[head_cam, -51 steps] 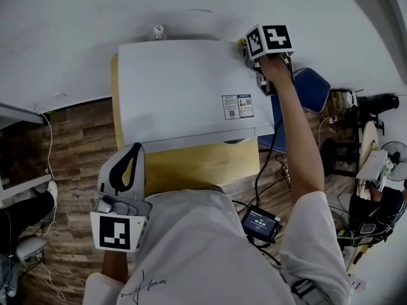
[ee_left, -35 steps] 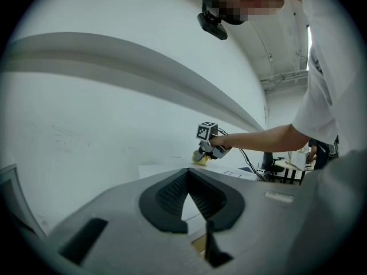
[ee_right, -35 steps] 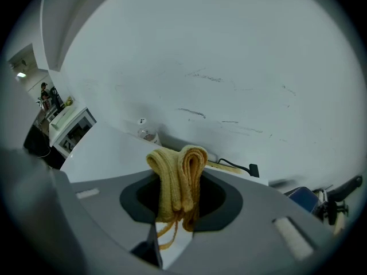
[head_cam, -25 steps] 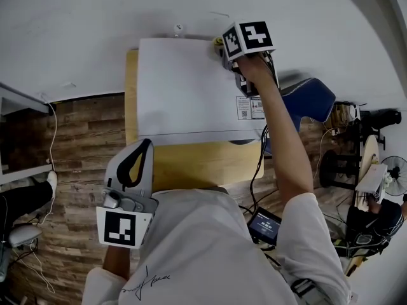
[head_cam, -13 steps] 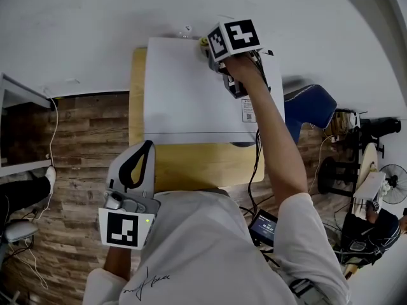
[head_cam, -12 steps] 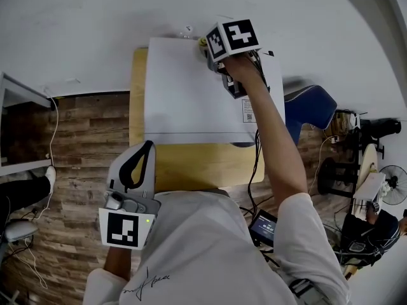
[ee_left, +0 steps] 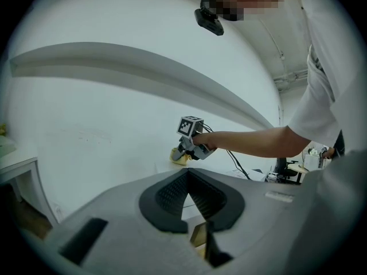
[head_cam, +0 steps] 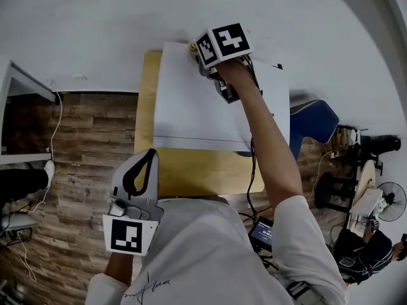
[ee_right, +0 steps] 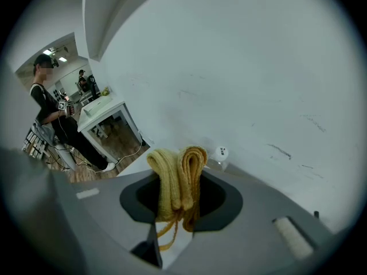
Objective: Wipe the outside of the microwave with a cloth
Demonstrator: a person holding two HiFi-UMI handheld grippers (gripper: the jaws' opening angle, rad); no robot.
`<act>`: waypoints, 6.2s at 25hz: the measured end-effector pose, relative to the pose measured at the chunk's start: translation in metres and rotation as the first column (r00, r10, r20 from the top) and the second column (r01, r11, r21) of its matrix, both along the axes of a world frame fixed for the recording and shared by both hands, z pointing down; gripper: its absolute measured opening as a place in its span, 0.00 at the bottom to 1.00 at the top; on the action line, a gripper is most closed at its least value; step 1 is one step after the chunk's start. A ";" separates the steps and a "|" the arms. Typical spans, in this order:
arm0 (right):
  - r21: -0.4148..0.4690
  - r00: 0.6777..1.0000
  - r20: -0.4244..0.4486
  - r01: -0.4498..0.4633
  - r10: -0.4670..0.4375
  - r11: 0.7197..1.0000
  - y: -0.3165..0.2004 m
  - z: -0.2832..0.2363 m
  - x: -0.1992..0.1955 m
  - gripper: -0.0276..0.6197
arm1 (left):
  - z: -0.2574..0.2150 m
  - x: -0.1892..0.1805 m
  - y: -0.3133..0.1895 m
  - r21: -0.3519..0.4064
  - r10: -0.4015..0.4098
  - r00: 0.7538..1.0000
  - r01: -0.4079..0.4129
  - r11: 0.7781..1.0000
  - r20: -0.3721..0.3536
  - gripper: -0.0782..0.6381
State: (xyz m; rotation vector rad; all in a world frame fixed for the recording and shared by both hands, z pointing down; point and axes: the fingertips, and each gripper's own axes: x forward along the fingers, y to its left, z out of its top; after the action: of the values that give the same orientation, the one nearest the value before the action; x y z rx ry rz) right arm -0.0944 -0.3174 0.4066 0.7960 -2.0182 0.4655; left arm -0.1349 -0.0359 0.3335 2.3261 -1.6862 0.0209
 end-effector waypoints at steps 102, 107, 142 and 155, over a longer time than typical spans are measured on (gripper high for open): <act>0.039 0.944 -0.170 -0.280 0.282 0.959 0.016 0.002 0.249 0.23 | 0.006 0.039 -0.008 0.011 0.154 0.987 -0.154 0.988 0.043 0.10; 0.036 0.954 -0.156 -0.255 0.258 0.966 0.019 0.001 0.234 0.23 | 0.005 0.040 -0.008 0.011 0.156 0.987 -0.156 0.988 0.038 0.10; -0.010 0.999 0.003 0.038 -0.038 0.999 0.055 0.001 0.033 0.23 | 0.004 0.010 0.007 0.000 0.058 0.998 -0.058 0.998 -0.003 0.10; -0.020 0.982 0.080 0.173 -0.171 0.985 0.082 0.001 -0.054 0.23 | 0.002 -0.004 0.018 -0.001 0.007 1.000 -0.007 1.000 -0.001 0.10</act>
State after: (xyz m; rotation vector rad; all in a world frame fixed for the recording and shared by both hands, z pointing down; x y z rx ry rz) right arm -0.1485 -0.2352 0.4079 0.5885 -2.1272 0.4291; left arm -0.1387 -0.0175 0.3359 2.3307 -1.6777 0.0210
